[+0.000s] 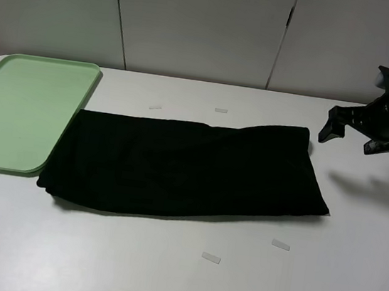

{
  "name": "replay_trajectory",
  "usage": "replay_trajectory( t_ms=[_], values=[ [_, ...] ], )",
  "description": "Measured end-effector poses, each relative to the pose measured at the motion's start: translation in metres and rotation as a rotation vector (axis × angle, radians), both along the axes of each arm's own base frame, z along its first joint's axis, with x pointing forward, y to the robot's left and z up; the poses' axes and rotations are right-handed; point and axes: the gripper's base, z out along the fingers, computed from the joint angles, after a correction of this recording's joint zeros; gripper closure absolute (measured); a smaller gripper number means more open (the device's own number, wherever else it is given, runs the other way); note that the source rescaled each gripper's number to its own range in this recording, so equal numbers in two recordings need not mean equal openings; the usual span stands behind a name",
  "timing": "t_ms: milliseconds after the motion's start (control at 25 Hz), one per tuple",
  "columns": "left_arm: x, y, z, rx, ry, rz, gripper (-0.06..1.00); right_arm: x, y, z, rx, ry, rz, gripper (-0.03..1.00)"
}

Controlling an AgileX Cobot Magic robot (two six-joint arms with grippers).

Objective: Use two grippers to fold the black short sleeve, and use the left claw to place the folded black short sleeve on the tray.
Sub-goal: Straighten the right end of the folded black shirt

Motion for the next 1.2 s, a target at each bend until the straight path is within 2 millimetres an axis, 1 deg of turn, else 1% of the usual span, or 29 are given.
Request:
replay_trajectory(
  t_ms=[240,480,640,840,1000,1120,1200],
  values=[
    [0.0,0.0,0.0,0.0,0.0,0.0,-0.05,0.025,-0.002,-0.02,0.006,0.025,-0.003,-0.03],
    [0.0,0.0,0.0,0.0,0.0,0.0,-0.05,0.042,-0.003,-0.044,0.019,0.062,-0.011,-0.03],
    [0.0,0.0,0.0,0.0,0.0,0.0,-0.05,0.043,-0.001,-0.054,0.047,0.091,-0.028,-0.03],
    [0.0,0.0,0.0,0.0,0.0,0.0,-0.05,0.036,0.004,-0.055,0.098,0.171,0.007,-0.03],
    [0.0,0.0,0.0,0.0,0.0,0.0,-0.05,0.035,0.007,-0.055,0.112,0.183,0.032,-0.03],
    [0.0,0.0,0.0,0.0,0.0,0.0,-0.05,0.035,0.016,-0.056,0.147,0.186,0.071,-0.03],
    [0.0,0.0,0.0,0.0,0.0,0.0,-0.05,0.034,0.022,-0.063,0.177,0.205,0.1,-0.03]
  ],
)
